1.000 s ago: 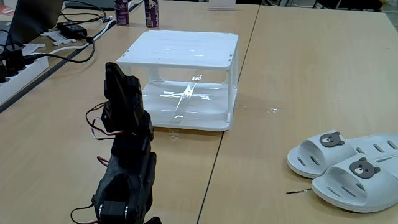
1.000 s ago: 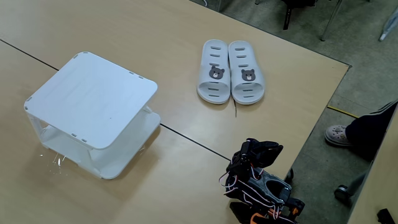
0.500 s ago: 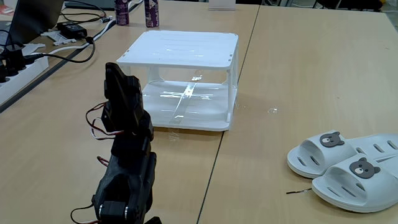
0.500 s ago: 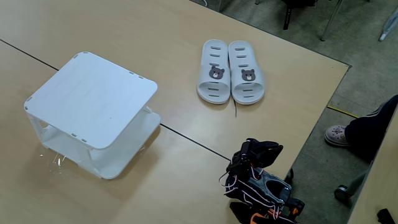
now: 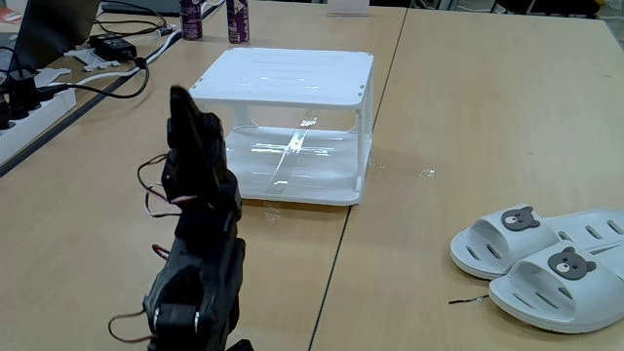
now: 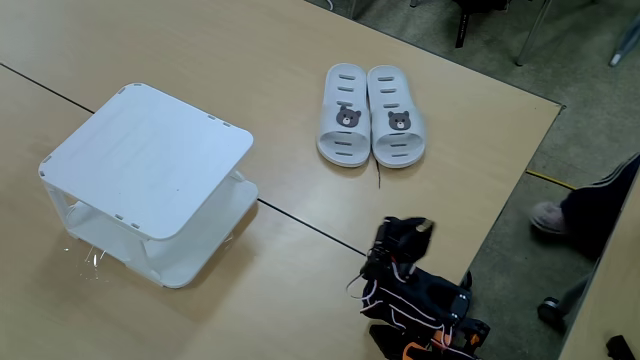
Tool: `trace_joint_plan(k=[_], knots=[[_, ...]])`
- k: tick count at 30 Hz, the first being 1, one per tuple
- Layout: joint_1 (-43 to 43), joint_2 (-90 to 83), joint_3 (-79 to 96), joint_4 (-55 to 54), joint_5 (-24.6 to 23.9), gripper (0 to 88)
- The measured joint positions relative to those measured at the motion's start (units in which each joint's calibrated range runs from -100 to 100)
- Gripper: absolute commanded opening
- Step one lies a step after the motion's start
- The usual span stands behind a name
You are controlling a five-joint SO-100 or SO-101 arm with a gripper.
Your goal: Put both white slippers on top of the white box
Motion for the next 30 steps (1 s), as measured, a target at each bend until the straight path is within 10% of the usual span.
trace_joint_plan(k=[10, 30], knots=[[0.3, 42.47, -0.81, 0.69, 0.0, 0.8], [27.27, 111.18, -4.58, 0.77, 0.0, 5.6]])
